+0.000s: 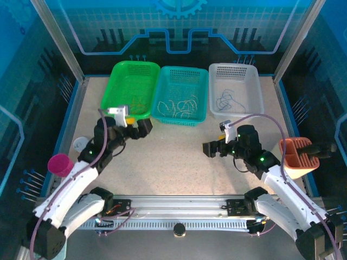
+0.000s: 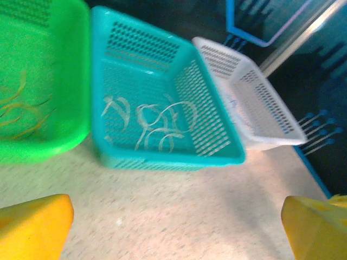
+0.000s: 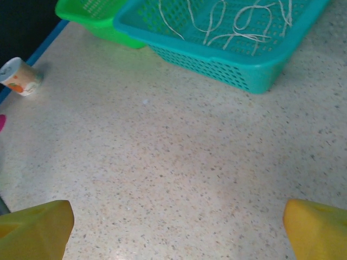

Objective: Untangle the cables

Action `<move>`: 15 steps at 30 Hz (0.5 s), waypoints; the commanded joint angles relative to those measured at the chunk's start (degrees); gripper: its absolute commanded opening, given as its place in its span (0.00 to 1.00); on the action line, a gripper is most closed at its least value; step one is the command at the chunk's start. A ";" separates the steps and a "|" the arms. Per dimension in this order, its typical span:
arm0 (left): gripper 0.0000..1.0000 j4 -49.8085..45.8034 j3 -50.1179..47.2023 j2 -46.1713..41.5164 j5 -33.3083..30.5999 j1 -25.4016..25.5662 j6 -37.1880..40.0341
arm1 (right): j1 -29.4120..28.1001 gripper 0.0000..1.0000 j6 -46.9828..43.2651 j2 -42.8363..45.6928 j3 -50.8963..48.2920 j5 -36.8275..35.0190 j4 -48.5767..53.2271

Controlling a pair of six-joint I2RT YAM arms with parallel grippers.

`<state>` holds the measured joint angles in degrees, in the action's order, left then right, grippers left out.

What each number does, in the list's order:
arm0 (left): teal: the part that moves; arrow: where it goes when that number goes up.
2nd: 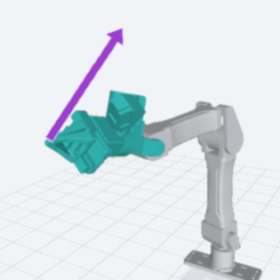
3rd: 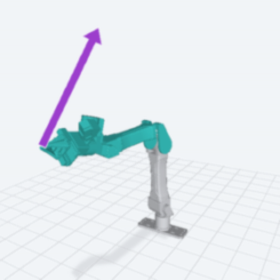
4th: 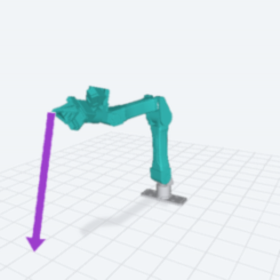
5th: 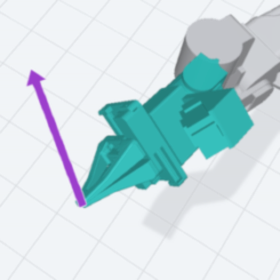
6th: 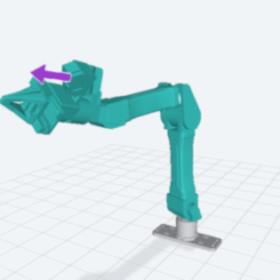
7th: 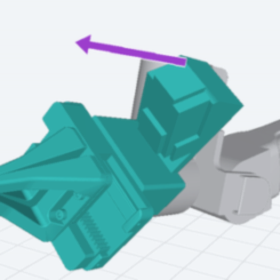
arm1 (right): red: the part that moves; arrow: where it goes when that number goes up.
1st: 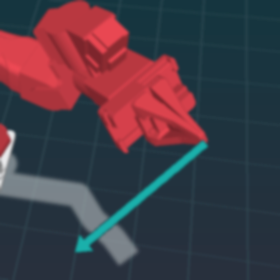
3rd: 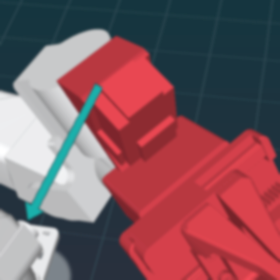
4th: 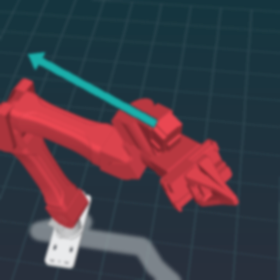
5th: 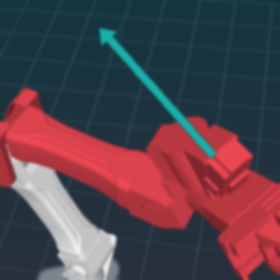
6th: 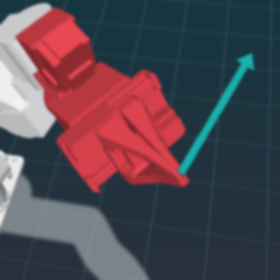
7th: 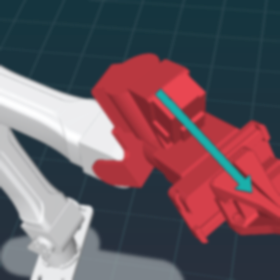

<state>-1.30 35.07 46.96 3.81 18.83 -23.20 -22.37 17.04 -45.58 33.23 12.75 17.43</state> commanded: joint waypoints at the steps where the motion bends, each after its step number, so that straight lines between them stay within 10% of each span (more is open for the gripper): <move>1: 0.99 6.28 -5.16 -7.18 -11.28 0.52 1.87 | 0.91 1.00 1.97 1.93 -1.64 -6.49 -2.50; 10: 0.99 16.57 -9.96 -8.90 -32.50 0.31 26.15 | 0.92 1.00 4.12 3.83 -5.13 -28.24 -14.31; 15: 0.99 22.40 -11.31 -2.58 -31.52 -3.80 29.02 | 1.10 1.00 -2.41 -1.60 -4.40 -33.15 -18.75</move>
<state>15.46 25.19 42.19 -24.45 17.12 0.47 -22.06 18.57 -44.82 28.75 -13.91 3.84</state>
